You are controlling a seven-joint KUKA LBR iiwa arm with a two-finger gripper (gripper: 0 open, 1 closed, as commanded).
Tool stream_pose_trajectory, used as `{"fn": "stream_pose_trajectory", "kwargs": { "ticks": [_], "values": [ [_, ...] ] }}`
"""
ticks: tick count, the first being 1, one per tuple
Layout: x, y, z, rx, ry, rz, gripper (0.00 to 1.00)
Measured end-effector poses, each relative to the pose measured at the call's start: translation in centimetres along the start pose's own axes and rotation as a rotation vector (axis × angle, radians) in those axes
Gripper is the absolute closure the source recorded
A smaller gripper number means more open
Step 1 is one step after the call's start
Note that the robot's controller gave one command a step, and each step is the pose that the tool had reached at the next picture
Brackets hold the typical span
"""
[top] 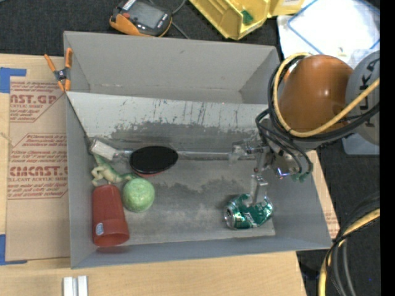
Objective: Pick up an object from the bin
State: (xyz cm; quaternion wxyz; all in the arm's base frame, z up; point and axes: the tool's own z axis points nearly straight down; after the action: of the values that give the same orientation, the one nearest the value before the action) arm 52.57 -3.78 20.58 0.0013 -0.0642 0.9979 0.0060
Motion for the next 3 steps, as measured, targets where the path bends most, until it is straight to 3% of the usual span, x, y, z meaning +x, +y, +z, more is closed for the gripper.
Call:
{"fn": "stream_pose_trajectory", "kwargs": {
  "ticks": [1, 2, 3],
  "values": [
    [1.5, -9.5, 0.4, 0.012, -0.010, 0.259, 0.00],
    [-5.2, -6.5, -2.7, 0.000, -0.015, 0.010, 0.00],
    [-2.7, -5.6, -0.9, 0.004, -0.019, 0.088, 0.00]
  ]
}}
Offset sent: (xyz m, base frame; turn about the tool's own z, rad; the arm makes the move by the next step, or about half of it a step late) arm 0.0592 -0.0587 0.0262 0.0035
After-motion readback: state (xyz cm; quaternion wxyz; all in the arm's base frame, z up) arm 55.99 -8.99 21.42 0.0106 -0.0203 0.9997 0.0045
